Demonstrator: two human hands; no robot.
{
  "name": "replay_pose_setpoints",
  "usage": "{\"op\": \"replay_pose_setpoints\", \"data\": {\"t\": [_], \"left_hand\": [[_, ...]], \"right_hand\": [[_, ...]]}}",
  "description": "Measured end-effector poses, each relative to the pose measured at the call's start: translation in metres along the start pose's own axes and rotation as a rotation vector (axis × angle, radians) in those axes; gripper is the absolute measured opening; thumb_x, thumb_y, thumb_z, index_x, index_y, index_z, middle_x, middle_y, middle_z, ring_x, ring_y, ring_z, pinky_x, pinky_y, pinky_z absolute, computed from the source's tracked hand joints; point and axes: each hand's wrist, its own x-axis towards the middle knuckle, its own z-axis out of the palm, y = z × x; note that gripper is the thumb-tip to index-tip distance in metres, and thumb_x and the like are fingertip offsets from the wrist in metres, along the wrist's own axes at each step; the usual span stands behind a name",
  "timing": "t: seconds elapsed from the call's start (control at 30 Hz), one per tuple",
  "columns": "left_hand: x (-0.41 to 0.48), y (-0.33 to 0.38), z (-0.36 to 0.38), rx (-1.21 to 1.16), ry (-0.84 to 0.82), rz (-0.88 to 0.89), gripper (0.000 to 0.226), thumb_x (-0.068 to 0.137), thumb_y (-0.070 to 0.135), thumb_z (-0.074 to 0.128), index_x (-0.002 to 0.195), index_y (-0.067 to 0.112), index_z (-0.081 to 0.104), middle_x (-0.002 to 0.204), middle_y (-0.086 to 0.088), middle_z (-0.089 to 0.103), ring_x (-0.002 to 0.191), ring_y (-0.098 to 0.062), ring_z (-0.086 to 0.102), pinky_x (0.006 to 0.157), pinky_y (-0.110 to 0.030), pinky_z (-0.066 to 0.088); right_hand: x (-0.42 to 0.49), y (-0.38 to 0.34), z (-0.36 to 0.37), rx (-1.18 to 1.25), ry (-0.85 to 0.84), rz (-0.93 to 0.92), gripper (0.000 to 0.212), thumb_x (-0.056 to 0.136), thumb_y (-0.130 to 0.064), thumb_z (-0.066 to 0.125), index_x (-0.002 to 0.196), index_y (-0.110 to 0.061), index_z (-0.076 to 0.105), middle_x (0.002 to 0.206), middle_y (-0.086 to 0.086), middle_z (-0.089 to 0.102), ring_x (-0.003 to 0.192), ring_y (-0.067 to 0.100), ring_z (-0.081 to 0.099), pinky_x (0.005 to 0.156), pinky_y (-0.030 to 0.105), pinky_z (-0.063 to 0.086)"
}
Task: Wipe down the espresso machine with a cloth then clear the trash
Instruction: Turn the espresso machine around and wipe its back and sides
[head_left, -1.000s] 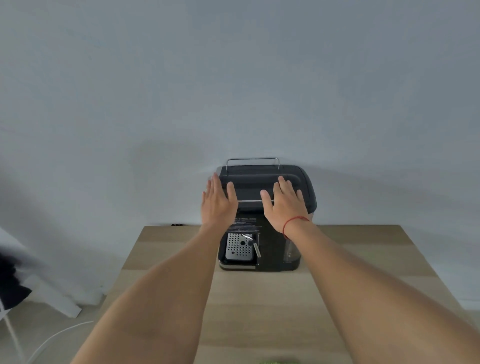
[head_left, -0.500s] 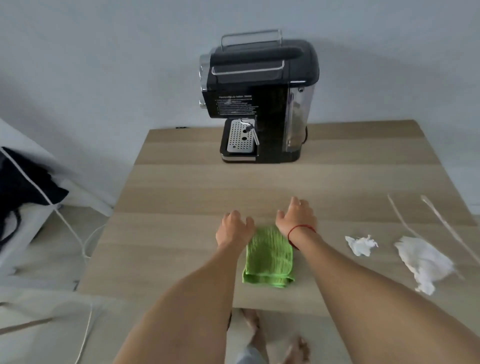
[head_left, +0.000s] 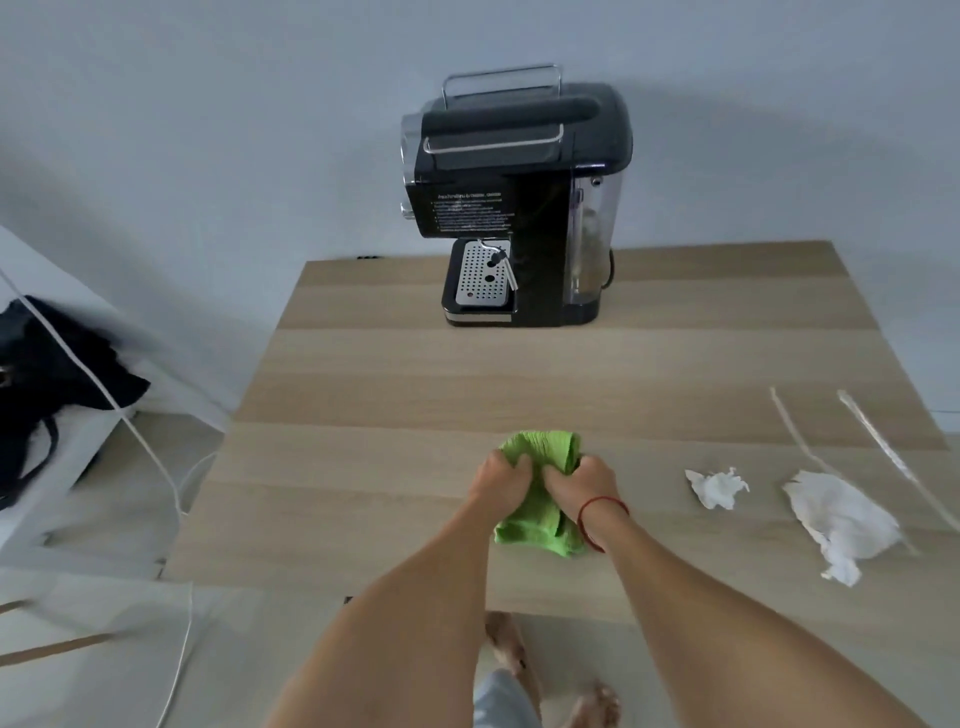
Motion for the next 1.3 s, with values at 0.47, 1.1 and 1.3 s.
{"op": "replay_pose_setpoints", "data": {"t": [0.47,1.1,1.3], "left_hand": [[0.003,0.259,-0.093,-0.384,0.161,0.564,0.026,0.098,0.030,0.047,0.110,0.007,0.049,0.097,-0.006,0.057,0.089,-0.022,0.056,0.084,-0.039,0.050],[0.097,0.375,-0.134,0.319,0.467,0.702,0.041,0.099,0.030,0.041,0.134,0.010,0.051,0.132,-0.007,0.056,0.122,-0.025,0.051,0.103,-0.038,0.041],[0.117,0.377,-0.117,0.533,0.666,0.643,0.044,0.101,0.025,0.027,0.139,0.013,0.046,0.143,-0.003,0.048,0.134,-0.021,0.041,0.114,-0.040,0.028]], "right_hand": [[-0.001,-0.188,-0.191,0.664,0.150,-0.325,0.015,0.078,-0.029,0.075,0.084,-0.018,0.065,0.080,-0.003,0.066,0.076,0.017,0.062,0.063,0.024,0.048],[0.114,-0.203,-0.246,0.832,0.105,-0.152,0.038,0.097,-0.030,0.050,0.119,0.000,0.058,0.110,0.020,0.064,0.088,0.026,0.056,0.080,0.031,0.042],[0.122,-0.242,-0.212,1.258,-0.209,-0.028,0.087,0.083,-0.076,0.023,0.141,-0.014,0.045,0.138,0.013,0.052,0.127,0.033,0.049,0.111,0.046,0.035]]}}
